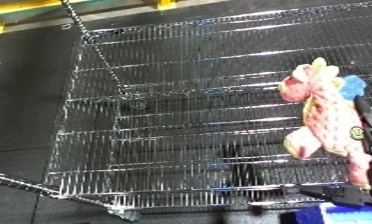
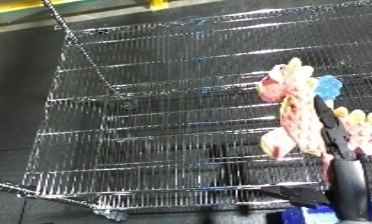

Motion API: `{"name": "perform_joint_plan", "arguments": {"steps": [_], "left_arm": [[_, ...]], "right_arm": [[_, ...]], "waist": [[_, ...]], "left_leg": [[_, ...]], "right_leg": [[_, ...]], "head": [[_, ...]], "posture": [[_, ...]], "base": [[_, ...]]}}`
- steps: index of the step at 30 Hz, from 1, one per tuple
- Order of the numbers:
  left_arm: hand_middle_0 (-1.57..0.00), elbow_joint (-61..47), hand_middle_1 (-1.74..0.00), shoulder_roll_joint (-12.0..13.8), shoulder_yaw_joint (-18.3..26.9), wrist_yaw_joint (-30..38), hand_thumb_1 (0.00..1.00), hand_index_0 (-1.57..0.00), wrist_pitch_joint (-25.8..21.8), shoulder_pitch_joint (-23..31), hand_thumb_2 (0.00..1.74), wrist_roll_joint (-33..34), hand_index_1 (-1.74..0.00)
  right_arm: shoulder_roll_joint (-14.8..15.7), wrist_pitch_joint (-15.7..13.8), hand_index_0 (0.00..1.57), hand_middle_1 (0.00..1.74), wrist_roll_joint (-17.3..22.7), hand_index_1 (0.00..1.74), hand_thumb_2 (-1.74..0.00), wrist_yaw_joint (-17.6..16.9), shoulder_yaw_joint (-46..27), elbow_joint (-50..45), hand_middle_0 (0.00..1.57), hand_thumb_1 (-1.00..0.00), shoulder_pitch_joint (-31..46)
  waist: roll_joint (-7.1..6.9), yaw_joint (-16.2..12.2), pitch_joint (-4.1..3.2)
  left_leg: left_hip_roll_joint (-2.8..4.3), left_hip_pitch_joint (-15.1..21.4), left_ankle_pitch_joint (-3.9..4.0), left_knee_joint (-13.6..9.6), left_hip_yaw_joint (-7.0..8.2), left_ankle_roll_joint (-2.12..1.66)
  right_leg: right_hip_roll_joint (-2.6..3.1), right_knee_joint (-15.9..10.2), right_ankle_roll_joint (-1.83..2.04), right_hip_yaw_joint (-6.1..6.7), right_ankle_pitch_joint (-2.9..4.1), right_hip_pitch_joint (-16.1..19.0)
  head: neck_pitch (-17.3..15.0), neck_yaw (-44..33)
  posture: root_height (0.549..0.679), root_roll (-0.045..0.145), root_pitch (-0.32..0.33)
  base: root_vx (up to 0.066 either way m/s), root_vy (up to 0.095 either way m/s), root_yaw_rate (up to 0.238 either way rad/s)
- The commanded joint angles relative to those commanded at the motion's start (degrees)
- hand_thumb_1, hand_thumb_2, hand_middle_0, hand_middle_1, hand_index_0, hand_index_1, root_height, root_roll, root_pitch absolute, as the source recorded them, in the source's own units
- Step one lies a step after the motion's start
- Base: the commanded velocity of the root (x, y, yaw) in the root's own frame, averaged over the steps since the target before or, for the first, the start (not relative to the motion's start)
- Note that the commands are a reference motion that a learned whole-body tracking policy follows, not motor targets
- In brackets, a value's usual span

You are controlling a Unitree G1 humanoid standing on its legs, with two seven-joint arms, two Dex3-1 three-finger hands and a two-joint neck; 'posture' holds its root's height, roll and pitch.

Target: Pick up the object and place it into the box

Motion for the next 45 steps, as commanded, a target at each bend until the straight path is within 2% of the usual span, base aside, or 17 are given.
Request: {"name": "perform_joint_plan", "arguments": {"steps": [4,10,17,22,26,31,34,43,45], "left_arm": [[-1.57,-0.99,-1.74,0.56,0.11,0.18,1.00,-1.57,-0.30,1.43,1.74,-0.59,-1.74],[-1.57,-1.64,-1.74,1.52,-0.86,0.19,1.00,-1.57,-1.07,2.87,1.74,-1.42,-1.74],[-1.57,-2.18,-1.74,2.77,-2.79,-0.73,1.00,-1.57,-2.38,4.03,1.74,-2.97,-1.74],[-1.57,-2.71,-1.74,3.10,-4.39,-1.43,1.00,-1.57,-3.02,4.97,1.74,-3.80,-1.74],[-1.57,-2.39,-1.74,3.09,-5.55,-1.71,1.00,-1.57,-3.51,5.10,1.74,-4.53,-1.74],[-1.57,-2.64,-1.74,2.95,-7.07,-2.65,1.00,-1.57,-4.17,5.04,1.74,-5.30,-1.74],[-1.57,-2.96,-1.74,2.93,-7.80,-3.00,1.00,-1.57,-4.41,5.24,1.74,-5.75,-1.74],[-1.57,-3.48,-1.74,2.52,-8.80,-2.77,1.00,-1.57,-4.42,6.88,1.74,-6.09,-1.74],[-1.57,-3.50,-1.74,2.30,-8.87,-2.69,1.00,-1.57,-4.41,7.13,1.74,-6.23,-1.74]], "right_arm": [[-3.63,0.79,0.00,0.00,0.99,0.00,0.00,-0.93,0.61,3.53,0.00,0.00,-3.77],[-8.09,1.97,0.00,0.00,2.26,0.00,0.00,-2.71,2.24,11.72,0.00,0.00,-9.88],[-12.94,4.45,0.00,0.00,1.09,0.00,0.00,-3.59,5.50,20.15,0.00,0.00,-16.47],[-15.21,5.57,0.00,0.00,0.35,0.00,0.00,-2.94,10.14,28.57,0.00,0.00,-23.31],[-14.96,5.84,0.00,0.00,-0.42,0.00,0.00,-1.53,14.87,37.21,0.00,0.00,-28.66],[-13.39,7.96,0.00,0.00,-5.35,0.00,0.00,1.70,21.03,48.01,0.00,0.00,-33.69],[-12.12,8.48,0.00,0.00,-6.72,0.00,0.00,3.11,22.84,52.98,0.00,0.00,-35.12],[-10.01,8.24,0.00,0.00,-6.87,0.00,0.00,4.90,23.89,60.17,0.00,0.00,-35.17],[-9.61,8.30,0.16,0.17,-6.46,0.17,-0.17,5.38,23.60,60.56,0.16,-0.10,-34.22]], "waist": [[0.16,0.23,0.18],[0.82,0.76,0.18],[2.26,1.39,0.18],[3.37,1.82,0.18],[4.06,2.06,0.18],[5.16,2.81,0.18],[5.77,3.28,0.18],[6.93,4.28,0.18],[6.96,4.37,0.18]], "left_leg": [[0.01,-0.49,-0.25,0.46,0.08,0.03],[-0.08,-1.22,-0.40,0.68,0.13,0.05],[-0.40,-2.28,-0.23,0.41,0.15,0.03],[-0.54,-3.56,-0.33,0.87,-0.01,0.00],[-0.57,-4.22,-0.31,0.82,-0.02,-0.15],[-0.66,-5.11,-0.18,0.82,-0.47,-0.42],[-0.76,-5.73,-0.17,1.04,-0.81,-0.51],[-0.90,-7.85,0.23,1.47,-1.74,-0.84],[-0.88,-8.34,0.08,1.92,-1.92,-0.83]], "right_leg": [[0.09,0.36,-0.13,0.29,0.13,-0.73],[-0.10,0.42,-0.11,0.36,0.55,-1.59],[-0.42,-0.03,0.16,0.27,1.14,-2.80],[-0.46,0.17,0.13,0.37,1.34,-4.15],[-0.40,0.04,0.12,0.43,1.53,-4.85],[-0.33,-0.01,0.00,0.20,1.45,-5.47],[-0.35,0.32,-0.10,0.01,1.24,-5.84],[-0.58,1.55,-0.25,-0.77,0.59,-7.54],[-0.58,2.13,-0.37,-0.90,0.27,-7.92]], "head": [[0.39,6.05],[0.85,14.57],[3.89,19.93],[5.08,24.26],[5.64,25.65],[7.37,29.05],[8.22,30.04],[12.00,31.61],[12.11,31.85]], "posture": [[0.653,0.054,-0.031],[0.653,0.055,-0.018],[0.654,0.054,0.003],[0.653,0.052,0.022],[0.653,0.052,0.035],[0.653,0.050,0.046],[0.653,0.050,0.052],[0.651,0.051,0.075],[0.651,0.052,0.079]], "base": [[0.007,-0.005,-0.034],[0.021,-0.002,-0.013],[0.047,0.010,-0.010],[0.036,0.010,-0.034],[0.024,0.004,-0.020],[0.018,-0.007,0.034],[0.014,-0.019,0.075],[0.012,-0.019,0.080],[0.002,-0.023,0.069]]}}
